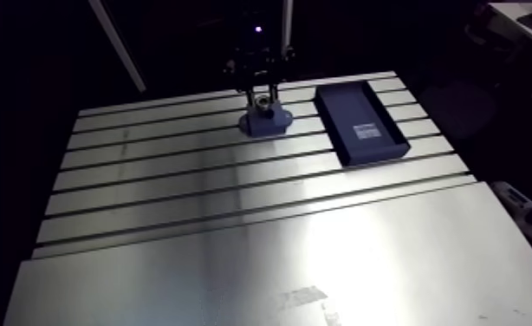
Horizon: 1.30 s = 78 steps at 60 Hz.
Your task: Pick up the bearing and press it into the housing until flush.
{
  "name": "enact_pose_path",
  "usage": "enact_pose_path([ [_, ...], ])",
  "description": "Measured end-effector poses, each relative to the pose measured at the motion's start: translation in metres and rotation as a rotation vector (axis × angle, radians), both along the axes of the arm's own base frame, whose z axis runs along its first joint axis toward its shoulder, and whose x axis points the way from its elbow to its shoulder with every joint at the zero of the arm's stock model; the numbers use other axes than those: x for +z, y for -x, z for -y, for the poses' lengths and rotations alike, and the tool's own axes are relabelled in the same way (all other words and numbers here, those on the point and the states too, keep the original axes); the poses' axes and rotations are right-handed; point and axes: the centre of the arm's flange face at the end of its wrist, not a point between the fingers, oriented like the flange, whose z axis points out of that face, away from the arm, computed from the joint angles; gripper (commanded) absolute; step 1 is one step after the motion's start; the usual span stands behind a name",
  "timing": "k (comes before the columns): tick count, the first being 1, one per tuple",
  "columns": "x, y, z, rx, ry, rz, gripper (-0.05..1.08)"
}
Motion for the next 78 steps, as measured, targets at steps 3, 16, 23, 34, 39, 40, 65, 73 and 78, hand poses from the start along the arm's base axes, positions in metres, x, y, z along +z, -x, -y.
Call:
enact_pose_path([
  [3,-0.001,0.0,0.0,0.001,0.0,0.001,0.76],
  [16,-0.002,0.0,-0.001,0.001,0.001,0.003,0.76],
  [23,-0.003,0.0,-0.001,0.001,0.001,0.004,0.76],
  [34,-0.005,0.0,-0.002,0.001,0.002,0.007,0.76],
  [39,-0.006,-0.001,-0.002,0.001,0.002,0.009,0.76],
  [40,-0.006,-0.001,-0.002,0.001,0.002,0.009,0.76],
  [65,-0.01,0.0,-0.004,0.001,0.004,0.014,0.76],
  [73,-0.013,-0.001,-0.004,0.0,0.005,0.018,0.76],
  [78,-0.014,-0.002,-0.005,-0.001,0.005,0.02,0.76],
])
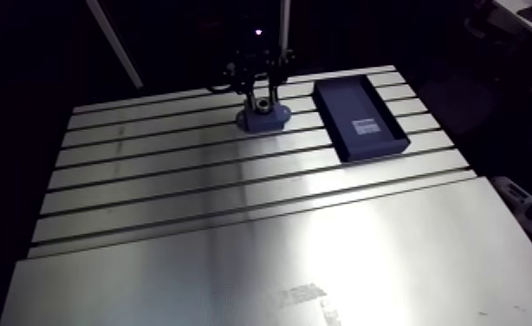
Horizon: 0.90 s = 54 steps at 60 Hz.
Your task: Pick up the bearing and press it into the housing until flush.
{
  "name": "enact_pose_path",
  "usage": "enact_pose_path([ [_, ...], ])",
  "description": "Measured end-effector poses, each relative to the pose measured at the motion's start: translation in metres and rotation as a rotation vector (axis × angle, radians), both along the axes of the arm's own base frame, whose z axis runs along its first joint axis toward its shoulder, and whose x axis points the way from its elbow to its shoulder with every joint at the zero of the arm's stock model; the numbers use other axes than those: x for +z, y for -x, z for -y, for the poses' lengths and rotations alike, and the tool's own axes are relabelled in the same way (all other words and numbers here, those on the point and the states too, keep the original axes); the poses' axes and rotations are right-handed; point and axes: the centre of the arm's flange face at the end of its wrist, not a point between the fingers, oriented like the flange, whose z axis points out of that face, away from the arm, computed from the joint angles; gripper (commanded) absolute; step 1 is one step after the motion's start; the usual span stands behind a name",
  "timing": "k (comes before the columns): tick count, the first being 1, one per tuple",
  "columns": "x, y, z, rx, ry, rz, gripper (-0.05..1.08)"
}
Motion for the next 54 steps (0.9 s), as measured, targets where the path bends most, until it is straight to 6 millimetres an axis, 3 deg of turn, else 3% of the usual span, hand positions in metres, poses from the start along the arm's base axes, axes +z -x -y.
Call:
enact_pose_path([
  [54,-0.0025,0.0001,-0.0012,-0.002,0.002,0.003,0.76],
])
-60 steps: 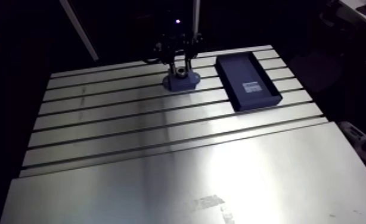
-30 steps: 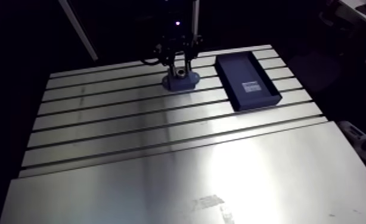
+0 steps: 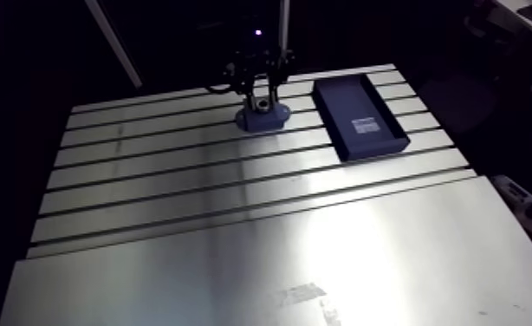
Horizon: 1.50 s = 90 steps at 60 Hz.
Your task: Pick up the bearing and press it into the housing until flush.
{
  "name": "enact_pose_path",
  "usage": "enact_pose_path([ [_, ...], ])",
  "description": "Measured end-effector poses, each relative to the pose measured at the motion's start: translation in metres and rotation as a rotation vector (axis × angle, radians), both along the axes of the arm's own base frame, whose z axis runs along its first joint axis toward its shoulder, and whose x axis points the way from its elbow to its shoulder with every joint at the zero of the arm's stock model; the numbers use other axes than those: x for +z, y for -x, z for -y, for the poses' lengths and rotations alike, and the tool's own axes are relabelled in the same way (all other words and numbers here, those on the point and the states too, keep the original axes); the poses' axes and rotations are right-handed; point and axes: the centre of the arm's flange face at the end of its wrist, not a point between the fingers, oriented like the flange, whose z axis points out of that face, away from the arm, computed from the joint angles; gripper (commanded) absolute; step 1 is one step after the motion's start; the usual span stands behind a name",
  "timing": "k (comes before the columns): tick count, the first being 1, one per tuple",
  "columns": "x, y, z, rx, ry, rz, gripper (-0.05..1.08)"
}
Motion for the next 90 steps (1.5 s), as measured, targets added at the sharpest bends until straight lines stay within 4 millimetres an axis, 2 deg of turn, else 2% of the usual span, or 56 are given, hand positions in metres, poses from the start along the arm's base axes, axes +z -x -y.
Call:
enact_pose_path([
  [24,-0.004,0.001,-0.001,0.0,0.001,0.005,0.74],
  [25,-0.004,0.001,-0.001,0.0,0.001,0.005,0.64],
  [26,-0.004,0.001,-0.001,0.0,0.001,0.005,0.64],
  [27,-0.004,0.001,-0.001,0.0,0.001,0.005,0.39],
  [28,-0.004,0.001,-0.001,0.001,0.001,0.005,0.39],
  [29,-0.004,0.001,-0.001,0.001,0.001,0.005,0.15],
  [30,-0.004,0.001,-0.001,0.002,0.001,0.005,0.05],
  [32,-0.004,0.001,-0.001,0.004,0.002,0.005,0.05],
  [33,-0.004,0.001,-0.001,0.005,0.002,0.005,0.02],
  [53,0.001,0.001,0.002,0.031,0.005,-0.001,0.01],
  [66,0.012,0.005,0.001,0.03,0.004,-0.017,0.01],
  [70,0.018,0.006,0.001,0.026,0.004,-0.019,0.03],
  [71,0.019,0.007,0.001,0.024,0.004,-0.019,0.11],
  [72,0.021,0.007,0.001,0.022,0.005,-0.018,0.11],
  [73,0.022,0.008,0.001,0.021,0.005,-0.018,0.24],
  [74,0.024,0.008,0.001,0.018,0.006,-0.017,0.24],
  [76,0.027,0.008,0.001,0.013,0.007,-0.015,0.53],
  [77,0.028,0.009,0.001,0.011,0.007,-0.014,0.53],
  [78,0.03,0.009,0.001,0.008,0.007,-0.013,0.64],
  [79,0.031,0.009,0.001,0.006,0.008,-0.013,0.64],
  [80,0.033,0.01,0.001,0.003,0.008,-0.012,0.78],
  [90,0.044,0.011,0.002,-0.013,0.01,-0.009,0.96],
])
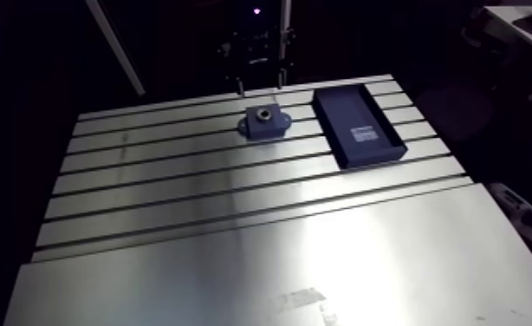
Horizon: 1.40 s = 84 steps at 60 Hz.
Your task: Pick up the bearing and press it into the housing until flush.
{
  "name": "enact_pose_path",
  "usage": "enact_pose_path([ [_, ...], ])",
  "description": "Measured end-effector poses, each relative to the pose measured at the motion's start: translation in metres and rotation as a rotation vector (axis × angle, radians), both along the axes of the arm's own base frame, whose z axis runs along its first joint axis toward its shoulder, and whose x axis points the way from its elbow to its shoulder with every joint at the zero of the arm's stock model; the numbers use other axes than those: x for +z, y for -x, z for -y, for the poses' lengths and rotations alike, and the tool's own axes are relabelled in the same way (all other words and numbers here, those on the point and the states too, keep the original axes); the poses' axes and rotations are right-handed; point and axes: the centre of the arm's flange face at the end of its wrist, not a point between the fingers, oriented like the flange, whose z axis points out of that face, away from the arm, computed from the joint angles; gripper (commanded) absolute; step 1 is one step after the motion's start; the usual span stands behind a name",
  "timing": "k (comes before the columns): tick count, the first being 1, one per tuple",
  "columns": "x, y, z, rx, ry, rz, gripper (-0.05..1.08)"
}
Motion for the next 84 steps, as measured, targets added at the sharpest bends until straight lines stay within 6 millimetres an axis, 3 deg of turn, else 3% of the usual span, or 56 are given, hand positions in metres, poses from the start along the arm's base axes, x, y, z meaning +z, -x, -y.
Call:
enact_pose_path([
  [9,0.002,-0.001,0.0,-0.007,0.002,0.004,1.07],
  [84,-0.018,-0.009,-0.011,-0.032,0.026,0.035,1.08],
])
